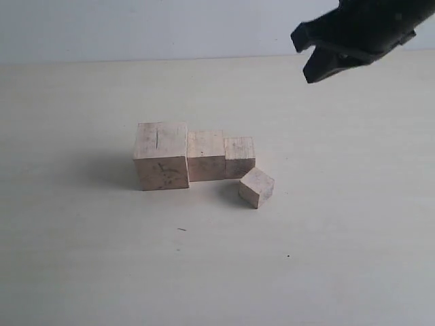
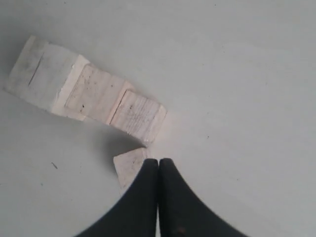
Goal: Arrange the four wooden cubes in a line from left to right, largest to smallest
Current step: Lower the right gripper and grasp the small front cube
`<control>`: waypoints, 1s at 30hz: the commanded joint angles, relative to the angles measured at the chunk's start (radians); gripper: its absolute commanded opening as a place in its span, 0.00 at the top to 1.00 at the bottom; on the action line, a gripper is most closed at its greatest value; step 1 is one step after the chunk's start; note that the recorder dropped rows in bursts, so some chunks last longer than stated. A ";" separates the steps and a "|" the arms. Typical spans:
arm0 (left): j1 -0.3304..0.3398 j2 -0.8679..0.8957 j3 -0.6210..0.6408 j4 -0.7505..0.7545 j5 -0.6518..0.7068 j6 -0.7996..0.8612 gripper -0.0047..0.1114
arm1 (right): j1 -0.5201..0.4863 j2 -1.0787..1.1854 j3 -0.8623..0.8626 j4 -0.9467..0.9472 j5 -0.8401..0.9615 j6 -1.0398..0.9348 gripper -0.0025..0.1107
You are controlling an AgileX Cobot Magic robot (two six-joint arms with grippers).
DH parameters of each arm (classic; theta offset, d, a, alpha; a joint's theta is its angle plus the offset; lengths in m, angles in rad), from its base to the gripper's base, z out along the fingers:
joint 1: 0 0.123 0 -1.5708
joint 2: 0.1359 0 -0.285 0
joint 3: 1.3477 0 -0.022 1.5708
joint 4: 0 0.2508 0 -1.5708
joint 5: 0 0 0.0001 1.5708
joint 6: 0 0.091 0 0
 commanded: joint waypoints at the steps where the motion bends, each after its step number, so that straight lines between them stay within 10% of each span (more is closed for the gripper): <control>1: -0.005 -0.006 0.000 -0.003 -0.007 -0.002 0.96 | 0.122 -0.068 0.227 0.012 -0.194 0.004 0.98; 7: -0.005 -0.006 0.000 -0.003 -0.007 -0.002 0.96 | 0.243 0.087 0.292 -0.077 -0.330 0.015 0.94; 15: -0.007 -0.006 0.000 -0.003 -0.007 -0.002 0.96 | 0.244 0.148 0.292 -0.085 -0.366 -0.076 0.33; 30: -0.022 -0.006 0.000 -0.003 -0.007 -0.002 0.96 | 0.261 0.234 0.280 -0.110 -0.406 -0.083 0.33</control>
